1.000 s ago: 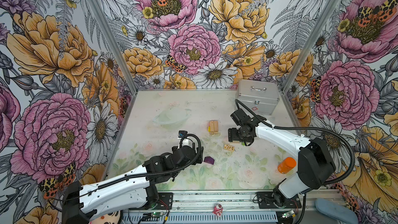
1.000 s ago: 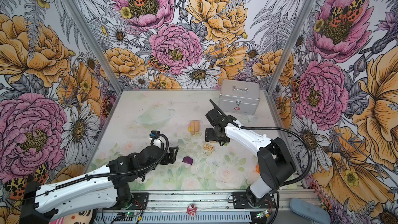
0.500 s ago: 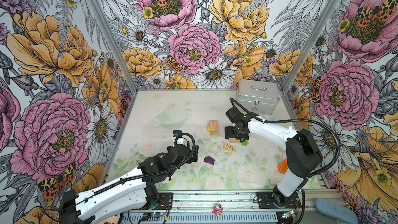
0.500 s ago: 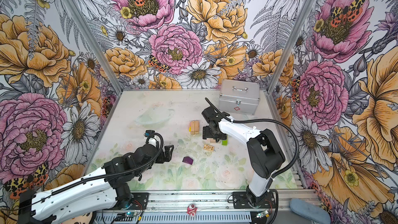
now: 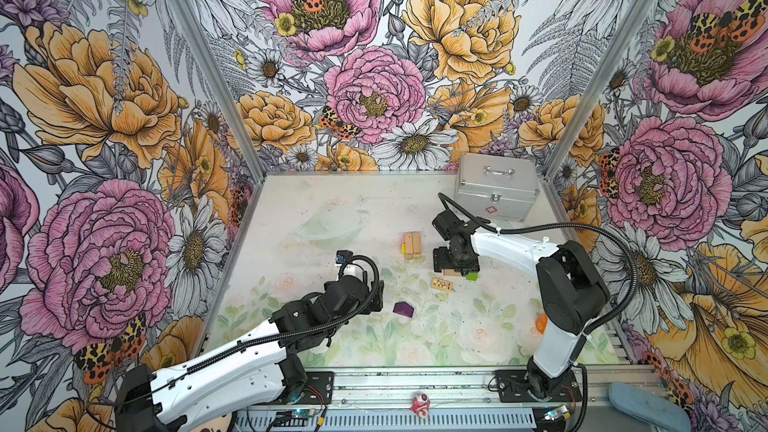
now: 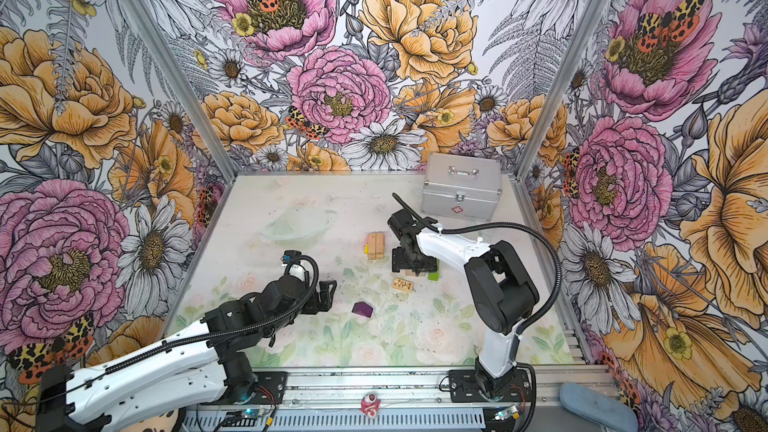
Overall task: Build the wood block tower
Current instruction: 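Lower the right gripper and close it on the loose wooden block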
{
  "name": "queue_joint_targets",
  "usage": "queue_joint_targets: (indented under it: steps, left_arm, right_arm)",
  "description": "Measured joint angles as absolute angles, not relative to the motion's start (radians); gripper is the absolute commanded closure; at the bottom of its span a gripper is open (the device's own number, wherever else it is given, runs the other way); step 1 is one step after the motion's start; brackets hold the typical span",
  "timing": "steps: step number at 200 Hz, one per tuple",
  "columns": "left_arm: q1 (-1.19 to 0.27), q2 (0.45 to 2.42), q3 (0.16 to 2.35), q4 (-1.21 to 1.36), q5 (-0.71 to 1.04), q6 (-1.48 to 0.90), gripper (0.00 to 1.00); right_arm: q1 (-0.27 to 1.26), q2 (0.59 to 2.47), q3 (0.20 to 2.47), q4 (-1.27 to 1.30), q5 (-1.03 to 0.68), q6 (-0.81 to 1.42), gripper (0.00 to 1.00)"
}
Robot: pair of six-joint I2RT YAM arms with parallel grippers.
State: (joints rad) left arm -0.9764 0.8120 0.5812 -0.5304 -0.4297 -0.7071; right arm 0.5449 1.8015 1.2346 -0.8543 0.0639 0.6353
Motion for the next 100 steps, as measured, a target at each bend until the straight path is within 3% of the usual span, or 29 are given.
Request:
queue_joint_targets:
  steps: [100]
  left_arm:
    - [-0.97, 0.823, 0.581, -0.511, -0.397, -0.699, 0.01]
  right_arm:
    - [0.53, 1.822, 1.245, -0.854, 0.067, 0.634, 0.15]
